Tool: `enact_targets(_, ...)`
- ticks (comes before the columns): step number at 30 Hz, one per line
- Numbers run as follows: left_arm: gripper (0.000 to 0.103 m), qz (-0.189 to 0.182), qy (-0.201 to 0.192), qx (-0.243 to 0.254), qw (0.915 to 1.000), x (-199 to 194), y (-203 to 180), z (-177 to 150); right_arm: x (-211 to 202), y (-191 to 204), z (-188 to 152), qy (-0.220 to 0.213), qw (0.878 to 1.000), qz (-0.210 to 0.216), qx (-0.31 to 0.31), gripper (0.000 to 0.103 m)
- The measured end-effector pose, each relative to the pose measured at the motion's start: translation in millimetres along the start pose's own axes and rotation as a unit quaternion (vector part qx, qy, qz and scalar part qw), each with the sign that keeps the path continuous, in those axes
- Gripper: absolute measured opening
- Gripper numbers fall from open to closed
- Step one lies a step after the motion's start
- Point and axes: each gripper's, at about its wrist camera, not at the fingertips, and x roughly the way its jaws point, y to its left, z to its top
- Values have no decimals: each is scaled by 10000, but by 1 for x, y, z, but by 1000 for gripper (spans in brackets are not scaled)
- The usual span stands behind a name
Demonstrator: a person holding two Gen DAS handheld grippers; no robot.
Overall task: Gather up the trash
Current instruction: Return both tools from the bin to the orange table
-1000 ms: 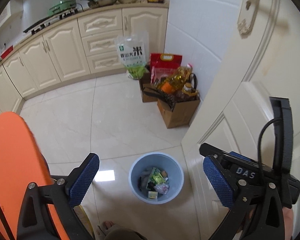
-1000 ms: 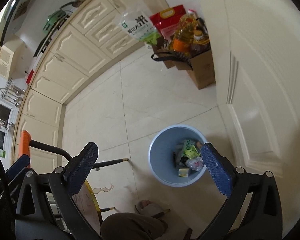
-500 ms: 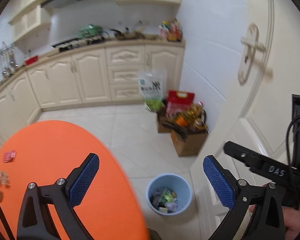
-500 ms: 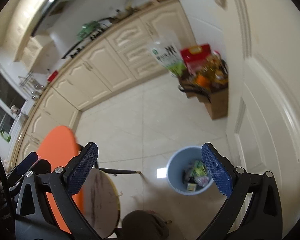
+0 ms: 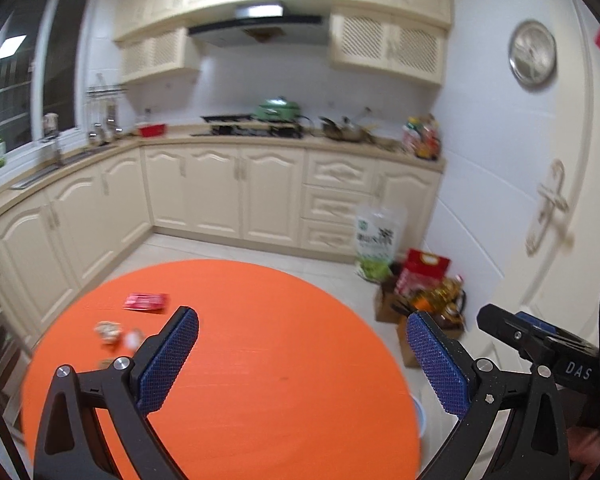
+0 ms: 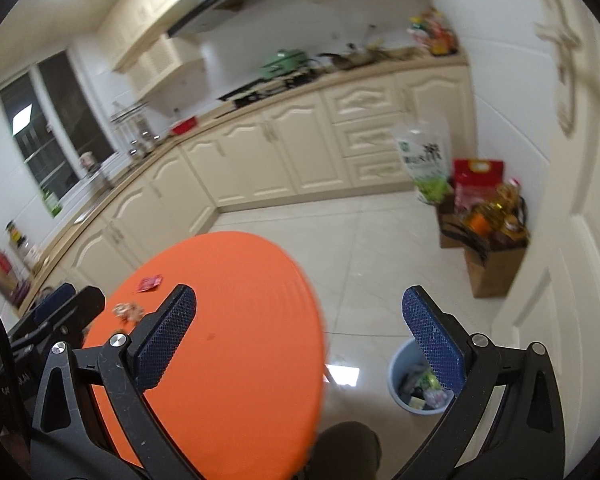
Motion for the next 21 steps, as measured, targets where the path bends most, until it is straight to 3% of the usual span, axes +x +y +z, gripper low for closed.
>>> enact_targets(7, 102, 524, -352, -421, 9971, -72, 42, -43, -1, 80, -10, -47, 9974, 361, -621, 103)
enact_targets(13, 102, 1036, -597, -669, 9906, -124, 54, -96, 2, 149, -24, -51, 9885, 557, -1403, 103)
enact_targets(18, 102, 1330, -391, -910, 9861, -140, 56, -135, 19, 193, -43, 147, 9799, 816, -1813, 103)
enact_targets(21, 102, 1450, -189, -982, 9844, -136, 62, -141, 36, 209, -56, 370, 9758, 865, -1972, 103)
